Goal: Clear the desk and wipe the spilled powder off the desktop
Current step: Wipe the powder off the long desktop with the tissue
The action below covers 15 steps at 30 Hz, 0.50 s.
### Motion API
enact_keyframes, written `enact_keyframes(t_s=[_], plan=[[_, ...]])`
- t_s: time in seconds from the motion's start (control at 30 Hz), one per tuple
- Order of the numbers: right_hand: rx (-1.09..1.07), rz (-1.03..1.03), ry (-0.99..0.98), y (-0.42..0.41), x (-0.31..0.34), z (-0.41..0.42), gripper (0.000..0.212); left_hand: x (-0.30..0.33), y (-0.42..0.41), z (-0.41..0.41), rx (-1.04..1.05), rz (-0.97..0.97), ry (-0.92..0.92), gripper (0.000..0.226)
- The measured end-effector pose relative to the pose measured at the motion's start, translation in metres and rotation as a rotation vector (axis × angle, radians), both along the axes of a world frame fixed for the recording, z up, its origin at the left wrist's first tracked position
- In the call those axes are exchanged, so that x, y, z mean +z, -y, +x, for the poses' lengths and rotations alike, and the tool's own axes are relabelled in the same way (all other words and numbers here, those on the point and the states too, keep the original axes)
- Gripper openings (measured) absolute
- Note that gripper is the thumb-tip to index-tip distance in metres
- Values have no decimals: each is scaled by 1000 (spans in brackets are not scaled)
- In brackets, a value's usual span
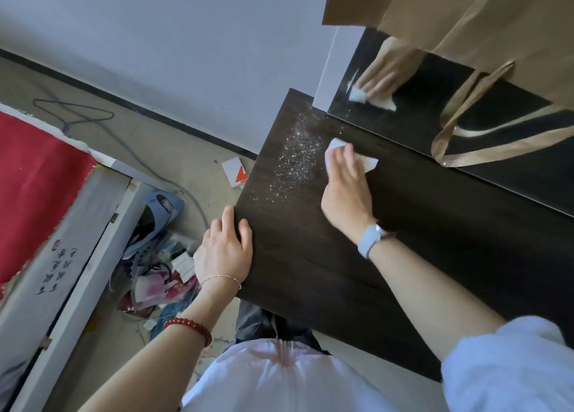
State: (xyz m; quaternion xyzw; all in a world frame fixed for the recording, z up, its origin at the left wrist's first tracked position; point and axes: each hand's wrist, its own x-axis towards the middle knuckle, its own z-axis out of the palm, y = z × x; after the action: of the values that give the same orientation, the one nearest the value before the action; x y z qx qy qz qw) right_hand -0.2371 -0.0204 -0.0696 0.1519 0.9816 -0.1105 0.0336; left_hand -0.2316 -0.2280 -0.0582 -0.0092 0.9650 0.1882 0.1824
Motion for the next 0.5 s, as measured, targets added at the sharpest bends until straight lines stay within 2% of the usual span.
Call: enact_keyframes(t_s=[0.1,0.17,0.27,0.4,0.5], plan=[[234,81,8,11,6,32,62,0,0,0,-7,-4,-17,39],[297,127,9,2,8,40,55,-1,0,1,-10,-5,-22,39],[208,157,-14,-19,9,19,52,-3,0,0,-9,-13,-29,40],[-17,-47,-65,-29,2,-32,58,-4,0,0,-10,-24,-31,40],[28,-84,-98,-7,-1,-54,55,-4,0,0,-17,-30,-26,41]])
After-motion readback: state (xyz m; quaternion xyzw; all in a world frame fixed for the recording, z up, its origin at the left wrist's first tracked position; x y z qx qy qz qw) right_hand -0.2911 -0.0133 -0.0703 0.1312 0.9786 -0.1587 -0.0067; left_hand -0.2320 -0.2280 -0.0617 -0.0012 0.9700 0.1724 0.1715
